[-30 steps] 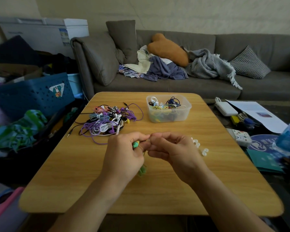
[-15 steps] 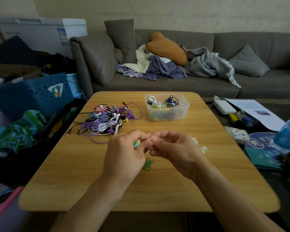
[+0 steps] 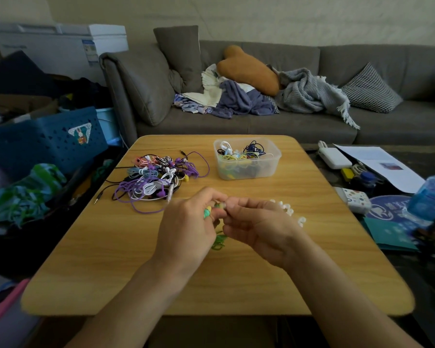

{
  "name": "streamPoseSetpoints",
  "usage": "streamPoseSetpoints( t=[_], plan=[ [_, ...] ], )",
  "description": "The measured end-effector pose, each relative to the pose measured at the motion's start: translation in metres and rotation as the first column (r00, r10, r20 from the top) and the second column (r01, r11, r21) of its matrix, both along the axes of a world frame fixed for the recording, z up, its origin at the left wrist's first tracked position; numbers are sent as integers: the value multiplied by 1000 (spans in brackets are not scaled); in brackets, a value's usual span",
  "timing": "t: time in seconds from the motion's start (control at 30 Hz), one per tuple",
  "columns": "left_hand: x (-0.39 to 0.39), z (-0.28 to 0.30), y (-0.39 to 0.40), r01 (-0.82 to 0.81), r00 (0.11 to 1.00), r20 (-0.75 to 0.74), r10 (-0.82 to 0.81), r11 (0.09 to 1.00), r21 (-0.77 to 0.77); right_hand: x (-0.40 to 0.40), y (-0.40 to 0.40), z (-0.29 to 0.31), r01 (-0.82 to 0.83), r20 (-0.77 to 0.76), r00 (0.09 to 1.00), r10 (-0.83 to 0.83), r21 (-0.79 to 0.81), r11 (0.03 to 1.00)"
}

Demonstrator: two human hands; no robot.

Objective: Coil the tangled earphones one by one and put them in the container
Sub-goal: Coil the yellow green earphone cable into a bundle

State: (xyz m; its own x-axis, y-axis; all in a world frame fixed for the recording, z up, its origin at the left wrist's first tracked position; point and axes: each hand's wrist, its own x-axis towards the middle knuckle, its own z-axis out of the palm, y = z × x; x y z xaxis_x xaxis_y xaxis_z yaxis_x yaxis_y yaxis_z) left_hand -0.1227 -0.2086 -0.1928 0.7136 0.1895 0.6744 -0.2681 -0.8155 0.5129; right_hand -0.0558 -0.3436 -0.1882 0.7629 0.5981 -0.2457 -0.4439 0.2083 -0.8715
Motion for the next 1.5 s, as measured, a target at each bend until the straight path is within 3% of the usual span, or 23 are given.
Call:
streamPoseSetpoints(
  t=[0.1, 0.17, 0.27, 0.4, 0.57, 0.73, 0.9, 1.1, 1.2, 1.3, 1.37, 1.5],
  plan=[
    [3, -3, -1, 32, 999, -4, -33, 999, -35, 4, -2, -2, -41, -140, 989, 51, 73, 996],
    [4, -5, -1, 42, 999, -27, -46, 991, -124, 5, -3, -3, -36, -116, 992, 47, 93, 995],
    [7, -7, -3, 9, 996, -84, -38, 948, -319, 6, -1, -6, 41, 112, 993, -49, 72, 997],
    [8, -5, -8, 37, 985, -126, -121, 850, -525, 8, -4, -6, 171, 521, 845, -124, -44, 984],
    [9, -4, -4, 63, 976, -136, -172, 816, -575, 16, -16, -5, 140, 683, 730, 18, -174, 975],
    [7, -3, 1, 147, 951, -139, -276, 798, -585, 19, -20, -7, 127, 748, 659, 86, -223, 966],
    [8, -3, 2, 183, 919, -146, -365, 725, -665, 21, -21, -9, 174, 785, 610, 102, -258, 950],
    [10, -11, -1, 109, 877, -169, -449, 529, -842, 22, -20, -10, 255, 816, 561, 138, -330, 909],
    [11, -12, -2, 74, 868, -167, -468, 454, -888, 25, -22, -12, 304, 816, 567, 110, -332, 893],
    [13, -12, -2, 57, 870, -184, -456, 466, -883, 34, -29, -12, 385, 800, 600, -1, -288, 877],
    [13, -13, 0, 43, 868, -209, -450, 488, -872, 42, -40, -11, 480, 785, 618, -51, -324, 815],
    [14, -11, 2, 16, 850, -231, -473, 460, -888, 60, -70, -15, 585, 751, 654, 86, -575, 572]
  ],
)
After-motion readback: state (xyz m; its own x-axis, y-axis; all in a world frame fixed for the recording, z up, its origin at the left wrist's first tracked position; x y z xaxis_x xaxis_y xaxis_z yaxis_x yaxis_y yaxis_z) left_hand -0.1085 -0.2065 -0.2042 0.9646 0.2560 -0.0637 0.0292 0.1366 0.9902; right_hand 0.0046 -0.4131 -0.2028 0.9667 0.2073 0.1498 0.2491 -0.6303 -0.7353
